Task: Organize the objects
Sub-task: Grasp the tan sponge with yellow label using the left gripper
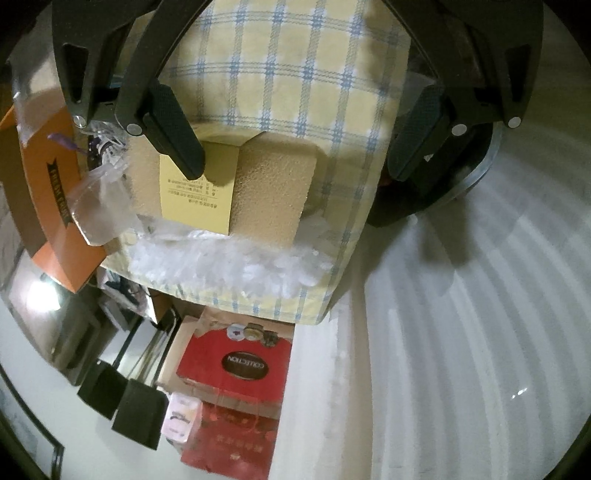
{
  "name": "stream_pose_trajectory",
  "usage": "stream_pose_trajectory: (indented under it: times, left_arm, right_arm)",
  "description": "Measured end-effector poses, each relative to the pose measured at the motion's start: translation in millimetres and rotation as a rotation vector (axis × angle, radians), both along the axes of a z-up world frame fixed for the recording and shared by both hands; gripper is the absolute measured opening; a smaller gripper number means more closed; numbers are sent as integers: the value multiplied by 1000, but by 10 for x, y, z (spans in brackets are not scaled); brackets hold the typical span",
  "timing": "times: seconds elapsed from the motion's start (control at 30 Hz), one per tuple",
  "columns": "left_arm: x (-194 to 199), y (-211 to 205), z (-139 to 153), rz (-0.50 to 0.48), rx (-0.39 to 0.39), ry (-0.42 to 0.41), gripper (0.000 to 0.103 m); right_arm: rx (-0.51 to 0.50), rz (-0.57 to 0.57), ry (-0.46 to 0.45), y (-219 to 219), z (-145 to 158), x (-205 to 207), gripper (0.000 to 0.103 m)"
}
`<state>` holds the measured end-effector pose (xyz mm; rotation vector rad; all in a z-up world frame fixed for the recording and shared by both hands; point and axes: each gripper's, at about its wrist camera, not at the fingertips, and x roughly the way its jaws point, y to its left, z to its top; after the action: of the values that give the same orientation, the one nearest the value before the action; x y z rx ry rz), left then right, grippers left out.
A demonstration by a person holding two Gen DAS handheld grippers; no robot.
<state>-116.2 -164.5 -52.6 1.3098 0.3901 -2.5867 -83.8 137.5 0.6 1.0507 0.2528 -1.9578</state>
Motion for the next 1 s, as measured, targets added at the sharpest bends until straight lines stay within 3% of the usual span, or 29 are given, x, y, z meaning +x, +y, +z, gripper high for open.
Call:
stream_pose_trajectory:
  times: [0.27, 0.53, 0.73, 0.87, 1.0]
  left_arm:
    - [243, -17, -52, -12, 9, -2, 100]
    - [735, 149, -235, -58, -31, -87, 97]
    - [1026, 101, -24, -41, -3, -3, 99]
    - [1008, 72, 89, -27, 11, 59, 103]
    - [866, 117, 100, -42, -3, 56, 103]
  right_arm:
    - [-65, -76, 14, 292, 196, -93, 58]
    - [-105, -141, 29, 494, 343, -177, 58]
    - [-111, -164, 25, 554, 332, -167, 58]
    - [-124, -176, 25, 592, 336, -157, 58]
    - [-129, -189, 22, 625, 332, -148, 58]
